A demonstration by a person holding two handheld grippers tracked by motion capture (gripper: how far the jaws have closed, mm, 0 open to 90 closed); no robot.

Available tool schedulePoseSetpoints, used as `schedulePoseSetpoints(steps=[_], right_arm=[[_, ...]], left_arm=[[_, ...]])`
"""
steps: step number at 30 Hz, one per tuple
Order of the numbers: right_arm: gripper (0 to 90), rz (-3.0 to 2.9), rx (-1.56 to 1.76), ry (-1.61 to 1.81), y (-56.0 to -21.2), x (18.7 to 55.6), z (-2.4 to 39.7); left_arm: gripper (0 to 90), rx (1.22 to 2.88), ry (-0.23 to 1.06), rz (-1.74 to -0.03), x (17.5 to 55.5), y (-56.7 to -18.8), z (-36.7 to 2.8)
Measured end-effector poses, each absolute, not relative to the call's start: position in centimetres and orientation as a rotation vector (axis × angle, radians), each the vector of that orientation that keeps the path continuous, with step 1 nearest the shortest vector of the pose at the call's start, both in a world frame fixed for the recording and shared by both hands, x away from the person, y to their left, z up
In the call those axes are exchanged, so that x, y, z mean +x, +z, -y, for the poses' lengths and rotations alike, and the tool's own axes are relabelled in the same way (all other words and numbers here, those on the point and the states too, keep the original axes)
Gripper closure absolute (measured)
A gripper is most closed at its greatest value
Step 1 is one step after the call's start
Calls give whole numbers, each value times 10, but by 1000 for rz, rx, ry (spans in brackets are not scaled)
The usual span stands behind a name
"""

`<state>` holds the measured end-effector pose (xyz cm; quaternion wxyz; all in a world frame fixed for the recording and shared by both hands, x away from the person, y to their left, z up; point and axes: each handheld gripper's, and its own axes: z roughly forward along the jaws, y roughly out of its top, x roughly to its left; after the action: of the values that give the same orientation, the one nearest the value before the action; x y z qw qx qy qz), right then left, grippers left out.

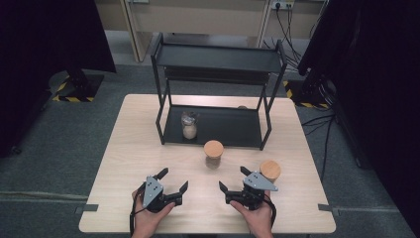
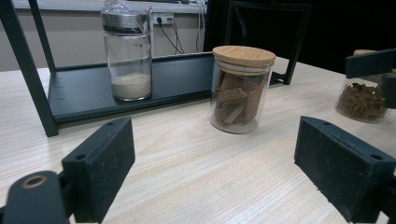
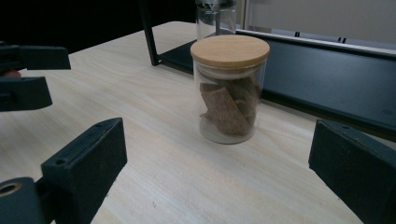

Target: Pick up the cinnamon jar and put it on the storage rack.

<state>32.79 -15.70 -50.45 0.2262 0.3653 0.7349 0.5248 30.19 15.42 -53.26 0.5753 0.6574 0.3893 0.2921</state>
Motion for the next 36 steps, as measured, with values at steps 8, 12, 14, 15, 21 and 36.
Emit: schedulePoseSetpoints(steps=[8, 12, 14, 15, 21, 36], right_arm=[[56, -2018, 1001, 1452, -498, 347, 144], [60, -2022, 1005, 1450, -498, 355, 137], [61, -2024, 1003, 1446, -498, 358, 134], [61, -2024, 1004, 1444, -498, 360, 132], [69, -2027, 1007, 1431, -498, 371, 125], [139, -2038, 1027, 1371, -505, 400, 113]], left_arm=[[120, 1542, 686, -909, 302, -533, -154], [120, 1541, 686, -908, 302, -533, -154], [120, 1542, 685, -906, 302, -533, -154], [120, 1542, 685, -906, 302, -533, -154], [120, 1546, 686, -903, 302, -533, -153], [120, 1549, 685, -903, 302, -532, -153]])
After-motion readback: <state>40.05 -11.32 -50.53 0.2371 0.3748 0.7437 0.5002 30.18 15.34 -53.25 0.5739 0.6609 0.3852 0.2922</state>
